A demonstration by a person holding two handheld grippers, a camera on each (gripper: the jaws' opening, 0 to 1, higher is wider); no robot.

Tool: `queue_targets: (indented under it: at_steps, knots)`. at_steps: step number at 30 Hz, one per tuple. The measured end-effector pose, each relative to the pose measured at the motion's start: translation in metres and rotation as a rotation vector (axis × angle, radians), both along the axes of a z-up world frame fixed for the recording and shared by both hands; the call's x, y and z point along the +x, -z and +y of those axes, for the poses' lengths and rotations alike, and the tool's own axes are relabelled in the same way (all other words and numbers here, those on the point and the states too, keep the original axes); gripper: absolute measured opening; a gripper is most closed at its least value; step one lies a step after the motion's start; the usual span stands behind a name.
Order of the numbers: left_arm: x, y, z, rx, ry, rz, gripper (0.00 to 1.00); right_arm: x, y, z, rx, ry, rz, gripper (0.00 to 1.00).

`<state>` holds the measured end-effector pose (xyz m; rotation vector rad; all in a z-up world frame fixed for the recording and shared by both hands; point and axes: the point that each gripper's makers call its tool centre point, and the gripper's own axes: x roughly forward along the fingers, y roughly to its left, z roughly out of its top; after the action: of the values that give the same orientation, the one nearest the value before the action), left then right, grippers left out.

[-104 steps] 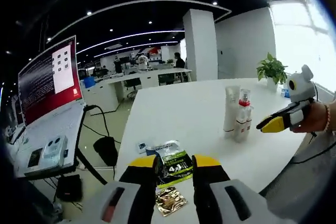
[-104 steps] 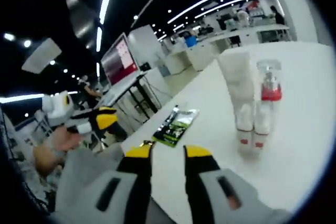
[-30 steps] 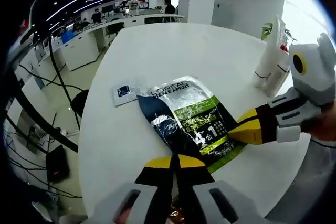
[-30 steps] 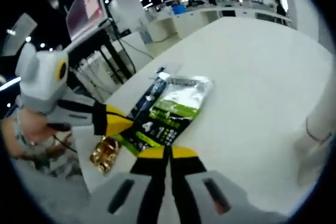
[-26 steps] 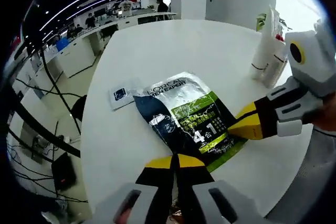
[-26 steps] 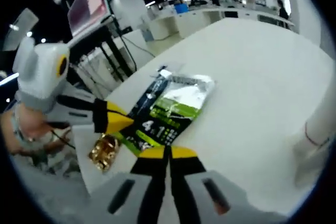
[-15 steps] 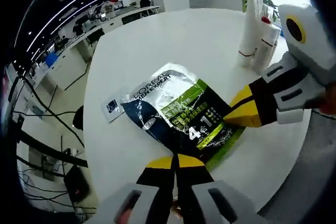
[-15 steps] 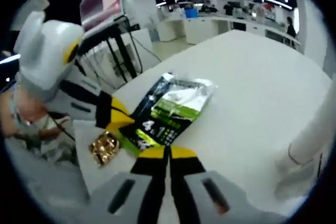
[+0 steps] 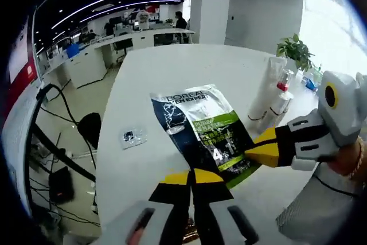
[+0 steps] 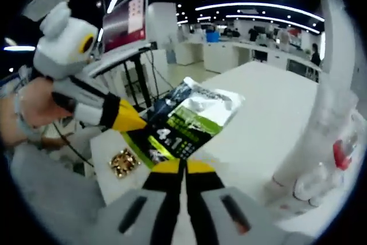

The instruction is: Arrange the skincare products in the storage area until every visible bottle or jar stands upright without overlapping.

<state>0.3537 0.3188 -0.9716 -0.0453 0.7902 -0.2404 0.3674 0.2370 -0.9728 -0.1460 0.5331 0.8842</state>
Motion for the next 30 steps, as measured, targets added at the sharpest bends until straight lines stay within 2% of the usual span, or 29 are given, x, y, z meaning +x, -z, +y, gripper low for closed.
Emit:
queue_targets:
  at_steps: [1, 4, 7, 9, 12, 13, 17, 22, 24, 25, 27, 30]
  knots:
    - [0.0, -0.007, -0.006, -0.004, -0.002, -0.037, 0.0, 0.0, -0.004, -0.004, 0.007, 0.01, -0.009, 0.01]
    - [0.001, -0.022, -0.018, -0.027, -0.022, -0.093, 0.0, 0.001, -0.018, -0.015, 0.023, 0.041, -0.035, 0.0]
    - [0.004, -0.031, -0.026, -0.1, -0.09, -0.134, 0.0, 0.002, -0.025, -0.024, 0.034, 0.063, -0.045, 0.0]
    - [0.004, -0.029, -0.029, -0.087, -0.1, -0.147, 0.0, 0.003, -0.026, -0.027, 0.012, 0.074, -0.086, 0.0]
    - [0.006, -0.021, -0.035, -0.045, -0.103, -0.147, 0.0, 0.008, -0.025, -0.03, -0.057, 0.077, -0.188, 0.01]
    - [0.008, -0.02, -0.035, -0.042, -0.106, -0.144, 0.0, 0.008, -0.024, -0.03, -0.065, 0.076, -0.199, 0.0]
    - [0.019, -0.02, -0.035, -0.089, -0.156, -0.13, 0.0, 0.016, -0.023, -0.033, -0.052, 0.101, -0.203, 0.0]
    - [0.021, -0.012, -0.041, -0.094, -0.139, -0.124, 0.0, 0.021, -0.016, -0.039, -0.056, 0.12, -0.193, 0.0]
    - [0.021, -0.009, -0.042, -0.059, -0.092, -0.178, 0.0, 0.02, -0.014, -0.039, -0.066, 0.117, -0.193, 0.0]
    - [0.021, -0.003, -0.041, -0.028, -0.071, -0.178, 0.0, 0.02, -0.013, -0.039, -0.069, 0.114, -0.198, 0.0]
    - [0.02, 0.001, -0.04, -0.016, -0.079, -0.135, 0.0, 0.02, -0.012, -0.037, -0.066, 0.11, -0.191, 0.0]
    - [0.024, -0.002, -0.04, 0.034, -0.043, -0.169, 0.0, 0.022, -0.009, -0.037, -0.063, 0.12, -0.182, 0.0]
